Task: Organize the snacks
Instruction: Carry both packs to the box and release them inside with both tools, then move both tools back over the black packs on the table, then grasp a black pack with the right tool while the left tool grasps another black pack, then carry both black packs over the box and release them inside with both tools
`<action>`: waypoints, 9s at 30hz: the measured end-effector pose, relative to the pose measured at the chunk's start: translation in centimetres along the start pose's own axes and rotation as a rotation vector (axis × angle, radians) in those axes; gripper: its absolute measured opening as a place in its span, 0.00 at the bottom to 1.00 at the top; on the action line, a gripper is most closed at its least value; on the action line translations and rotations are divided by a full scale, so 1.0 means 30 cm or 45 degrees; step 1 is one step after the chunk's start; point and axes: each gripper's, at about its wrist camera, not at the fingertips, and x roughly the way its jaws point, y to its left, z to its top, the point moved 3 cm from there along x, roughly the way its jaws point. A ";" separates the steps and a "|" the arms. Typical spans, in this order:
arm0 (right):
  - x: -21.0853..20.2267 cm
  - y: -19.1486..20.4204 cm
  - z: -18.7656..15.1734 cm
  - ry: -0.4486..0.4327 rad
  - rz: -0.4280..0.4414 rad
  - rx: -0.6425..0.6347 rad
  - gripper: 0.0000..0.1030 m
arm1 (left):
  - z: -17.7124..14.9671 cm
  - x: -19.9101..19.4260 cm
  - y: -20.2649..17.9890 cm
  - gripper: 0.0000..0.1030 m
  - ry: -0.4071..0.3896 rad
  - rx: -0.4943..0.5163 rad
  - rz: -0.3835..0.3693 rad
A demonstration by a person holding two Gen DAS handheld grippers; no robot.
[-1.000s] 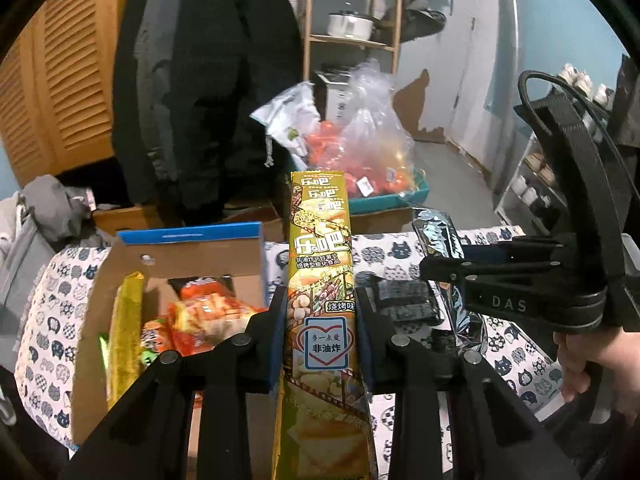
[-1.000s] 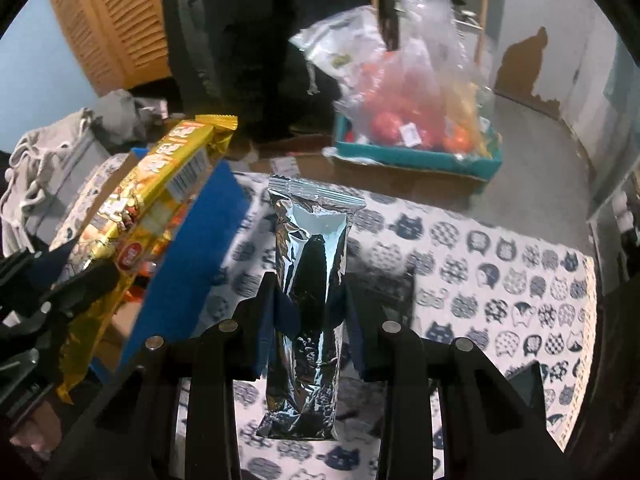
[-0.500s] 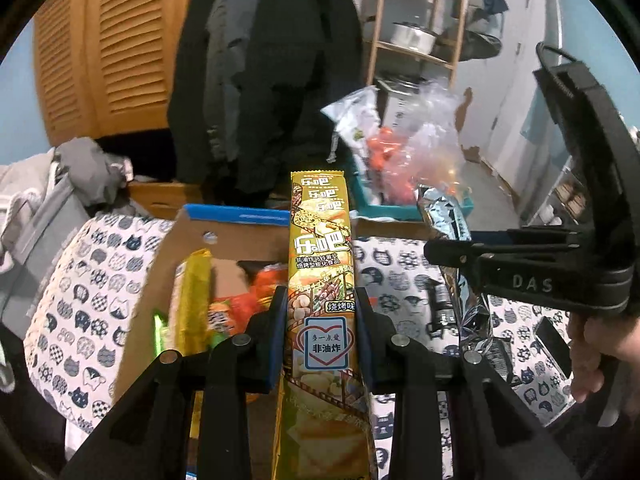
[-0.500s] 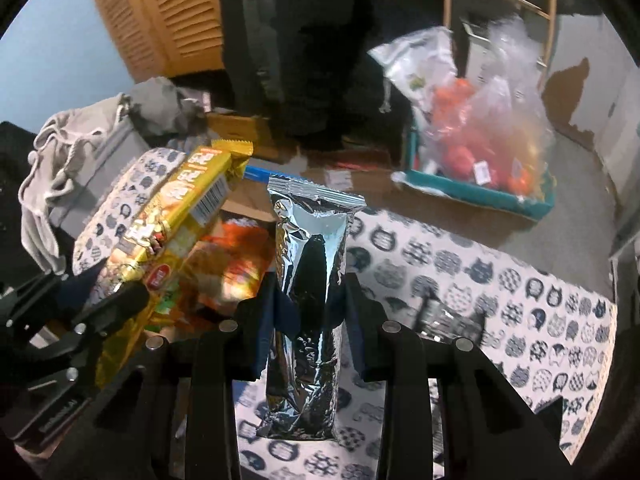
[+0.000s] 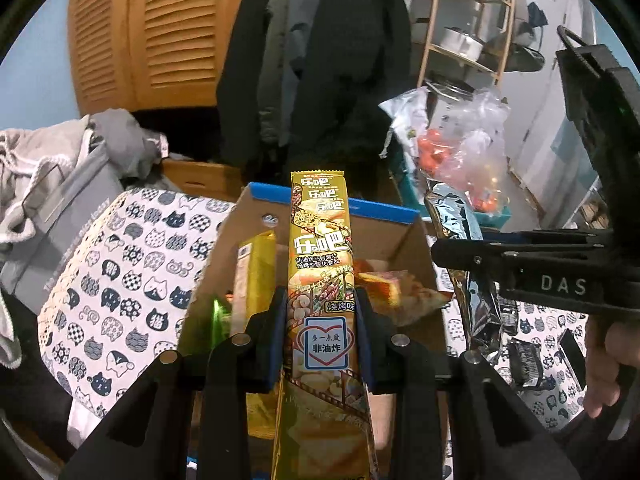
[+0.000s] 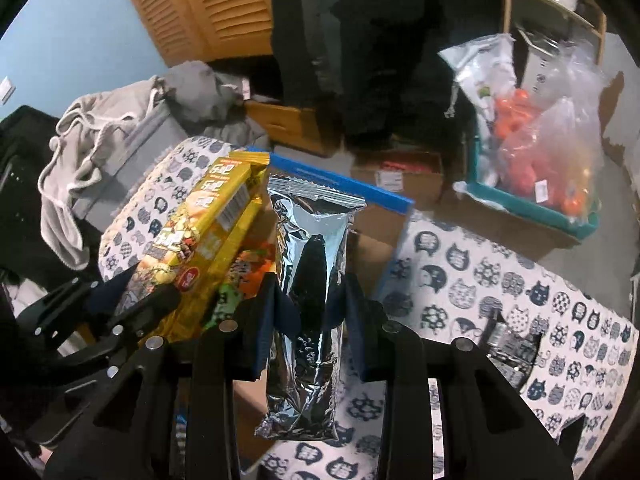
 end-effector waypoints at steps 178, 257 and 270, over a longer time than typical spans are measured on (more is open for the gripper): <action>0.020 -1.157 -0.572 0.202 -0.405 0.394 0.48 | -0.206 0.698 -1.028 0.61 0.436 0.692 -0.105; 0.047 -0.111 -0.001 0.010 -0.172 -0.172 0.48 | 0.034 0.094 -0.002 0.61 0.136 0.035 0.157; 0.126 -0.027 0.039 0.041 -0.058 -0.176 0.48 | 0.012 0.130 0.074 0.61 0.183 -0.024 0.203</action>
